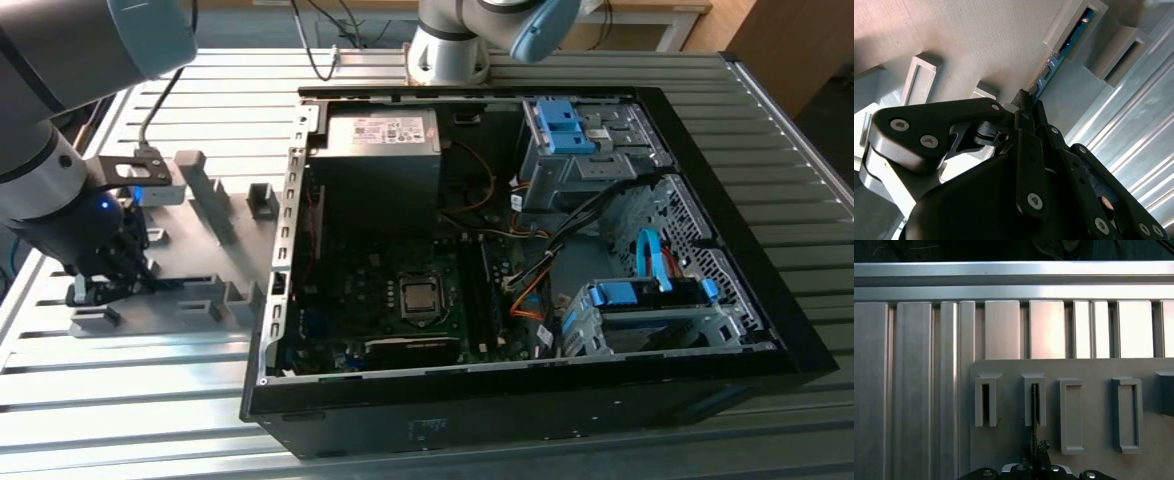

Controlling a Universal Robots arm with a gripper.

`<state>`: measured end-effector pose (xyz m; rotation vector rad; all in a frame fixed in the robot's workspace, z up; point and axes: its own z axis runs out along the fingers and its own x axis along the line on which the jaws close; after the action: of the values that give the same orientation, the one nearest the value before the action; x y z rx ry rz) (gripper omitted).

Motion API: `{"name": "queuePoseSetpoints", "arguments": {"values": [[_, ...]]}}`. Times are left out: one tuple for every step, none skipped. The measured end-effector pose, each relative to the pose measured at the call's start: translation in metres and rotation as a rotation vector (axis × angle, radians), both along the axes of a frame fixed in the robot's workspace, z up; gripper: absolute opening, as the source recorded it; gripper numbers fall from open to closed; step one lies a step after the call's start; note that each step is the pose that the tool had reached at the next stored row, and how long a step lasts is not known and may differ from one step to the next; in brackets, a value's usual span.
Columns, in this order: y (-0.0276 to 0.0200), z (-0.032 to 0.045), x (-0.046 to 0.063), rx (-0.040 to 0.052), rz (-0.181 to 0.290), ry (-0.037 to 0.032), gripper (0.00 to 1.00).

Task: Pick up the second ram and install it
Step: 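Pick up the second ram and move it above second insertion slot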

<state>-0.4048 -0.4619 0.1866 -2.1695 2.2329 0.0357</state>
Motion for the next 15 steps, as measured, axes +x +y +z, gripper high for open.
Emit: {"name": "queuePoseSetpoints", "arguments": {"values": [[-0.0002,-0.0002,-0.0002,0.0001,0.001,-0.0003,0.18],[-0.0002,-0.0002,-0.0002,0.0001,0.002,-0.0005,0.18],[-0.0002,-0.0003,-0.0002,0.0000,0.002,-0.0005,0.18],[-0.0002,-0.0005,-0.0002,0.0000,0.002,-0.0005,0.18],[-0.0002,-0.0005,-0.0002,0.0000,0.002,-0.0005,0.18],[-0.0002,-0.0005,-0.0003,0.0000,0.002,-0.0005,0.18],[-0.0002,-0.0005,-0.0003,0.0000,0.002,-0.0005,0.18],[-0.0002,-0.0005,-0.0002,0.0000,0.002,-0.0005,0.16],[-0.0002,-0.0005,-0.0003,0.0000,0.002,-0.0004,0.16],[-0.0002,-0.0005,-0.0003,0.0000,0.002,-0.0004,0.14],[-0.0002,-0.0006,-0.0003,0.0000,0.002,-0.0004,0.14],[-0.0002,-0.0006,-0.0003,0.0000,0.002,-0.0005,0.14],[-0.0002,-0.0006,-0.0002,0.0000,0.002,-0.0005,0.14],[-0.0002,-0.0006,-0.0002,0.0000,0.001,-0.0004,0.14],[-0.0002,-0.0006,-0.0003,0.0000,-0.001,-0.0004,0.14]]}}
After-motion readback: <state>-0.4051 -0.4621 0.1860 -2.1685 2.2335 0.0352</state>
